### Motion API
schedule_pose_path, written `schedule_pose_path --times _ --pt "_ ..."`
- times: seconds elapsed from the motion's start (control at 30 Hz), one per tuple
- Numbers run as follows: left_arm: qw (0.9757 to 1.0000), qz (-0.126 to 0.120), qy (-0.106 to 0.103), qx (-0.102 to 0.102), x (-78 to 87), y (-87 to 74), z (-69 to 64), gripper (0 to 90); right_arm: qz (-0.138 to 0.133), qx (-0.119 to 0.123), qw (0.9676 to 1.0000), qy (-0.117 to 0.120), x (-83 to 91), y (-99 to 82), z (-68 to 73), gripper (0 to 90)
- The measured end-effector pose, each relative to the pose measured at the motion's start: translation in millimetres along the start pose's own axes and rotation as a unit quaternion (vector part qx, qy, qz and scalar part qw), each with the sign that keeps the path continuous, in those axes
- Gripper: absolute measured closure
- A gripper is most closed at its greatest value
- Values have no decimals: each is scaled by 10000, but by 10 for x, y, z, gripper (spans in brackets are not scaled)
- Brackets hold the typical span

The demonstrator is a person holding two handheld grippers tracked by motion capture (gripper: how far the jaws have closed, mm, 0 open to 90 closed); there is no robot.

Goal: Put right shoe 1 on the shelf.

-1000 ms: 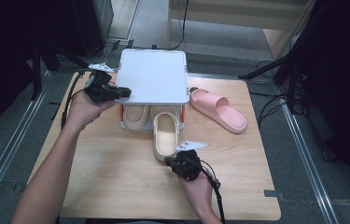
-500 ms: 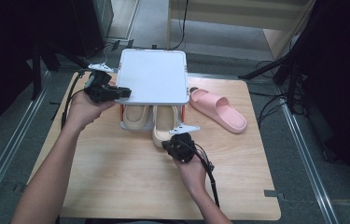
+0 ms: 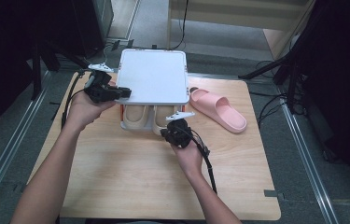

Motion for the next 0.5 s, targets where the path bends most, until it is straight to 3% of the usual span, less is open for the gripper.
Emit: schedule_pose_path --times 0.2,0.37,0.5 --pt "10000 8 -11 7 2 1 0 805 -8 16 10000 3 -20 34 -72 888" --pt "9999 74 -7 87 15 4 5 796 42 -7 10000 22 -8 15 -54 858" --pt "9998 157 74 51 55 -1 22 766 -36 -51 9998 167 51 -17 6 850"
Point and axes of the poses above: each handheld gripper's, and its own axes: x roughly backward along the jaws, y roughly out of its top, z roughly to its left, the point moved 10 cm from there along -x, roughly forward along the jaws, and after that the axes turned 6 degrees about y, right-handed, at the moved point
